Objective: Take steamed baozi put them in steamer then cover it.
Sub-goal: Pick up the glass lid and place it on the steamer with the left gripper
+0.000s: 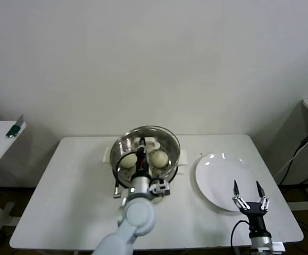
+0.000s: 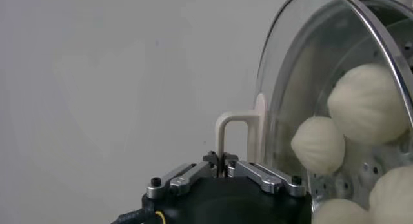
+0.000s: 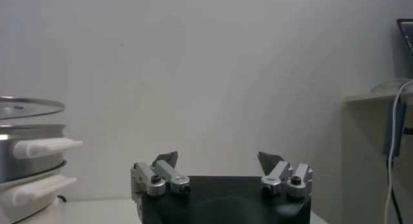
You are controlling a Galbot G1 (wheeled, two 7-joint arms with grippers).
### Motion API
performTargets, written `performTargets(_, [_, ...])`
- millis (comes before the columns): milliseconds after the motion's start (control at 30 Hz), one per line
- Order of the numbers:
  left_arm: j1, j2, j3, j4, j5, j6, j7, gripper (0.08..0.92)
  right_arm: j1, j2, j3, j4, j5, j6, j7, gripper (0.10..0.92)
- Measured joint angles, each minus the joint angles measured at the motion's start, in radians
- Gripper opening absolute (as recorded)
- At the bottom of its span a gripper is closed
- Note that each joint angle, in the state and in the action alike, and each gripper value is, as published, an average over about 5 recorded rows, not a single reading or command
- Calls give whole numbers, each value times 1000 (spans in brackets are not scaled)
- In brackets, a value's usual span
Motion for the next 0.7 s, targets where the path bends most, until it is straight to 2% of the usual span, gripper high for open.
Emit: performTargets(700, [3,-12,-15,60,29,-18,-24,133,5,11,2,-3,-3,11,9,823])
